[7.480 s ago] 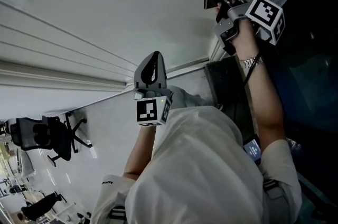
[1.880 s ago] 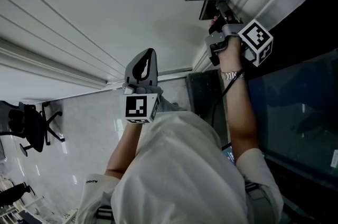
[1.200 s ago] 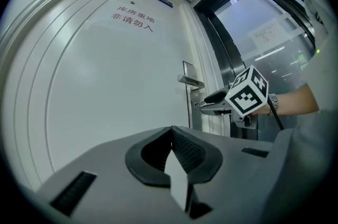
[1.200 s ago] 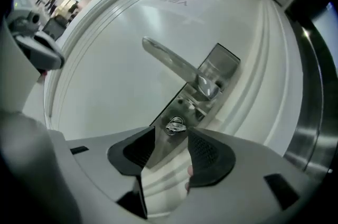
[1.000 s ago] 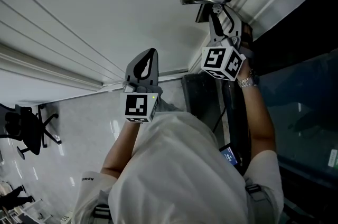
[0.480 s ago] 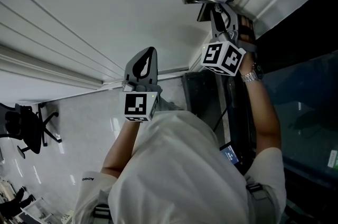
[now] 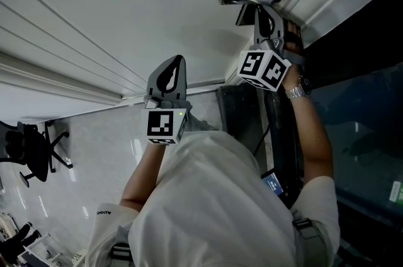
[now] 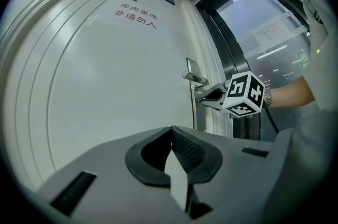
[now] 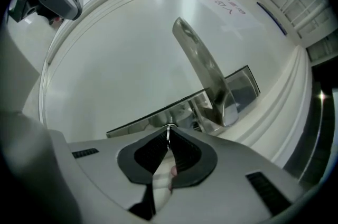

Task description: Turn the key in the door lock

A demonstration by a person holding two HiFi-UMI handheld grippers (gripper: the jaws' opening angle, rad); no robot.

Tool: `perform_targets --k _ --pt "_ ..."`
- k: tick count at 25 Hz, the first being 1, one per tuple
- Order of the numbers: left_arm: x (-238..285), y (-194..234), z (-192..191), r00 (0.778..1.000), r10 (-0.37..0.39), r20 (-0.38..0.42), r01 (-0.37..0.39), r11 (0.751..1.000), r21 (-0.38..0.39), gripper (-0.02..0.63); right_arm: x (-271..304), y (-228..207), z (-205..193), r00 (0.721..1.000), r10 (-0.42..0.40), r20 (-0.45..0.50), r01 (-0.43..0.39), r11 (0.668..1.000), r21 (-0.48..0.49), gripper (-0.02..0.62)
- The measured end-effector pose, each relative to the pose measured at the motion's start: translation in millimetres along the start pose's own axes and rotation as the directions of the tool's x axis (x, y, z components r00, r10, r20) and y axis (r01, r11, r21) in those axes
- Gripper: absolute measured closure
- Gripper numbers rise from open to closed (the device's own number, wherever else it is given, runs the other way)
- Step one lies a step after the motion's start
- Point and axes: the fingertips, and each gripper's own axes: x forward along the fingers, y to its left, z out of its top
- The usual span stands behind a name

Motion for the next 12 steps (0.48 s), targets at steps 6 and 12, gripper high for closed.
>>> perform_targets --k 6,12 --pt "0.4 -3.0 -0.3 1.0 -0.001 -0.002 0.001 1.0 0.004 0.596 2.3 -4.9 -1.5 0.999 -0.002 -0.047 0.013 0.972 0.235 0.581" --pt "-1.7 -5.8 0.1 1.0 -0.004 -0.008 0.004 1.0 0.012 0.596 3.6 -9.2 -2.6 0.998 0.046 -0.032 -0.018 0.811 0.585 0.584"
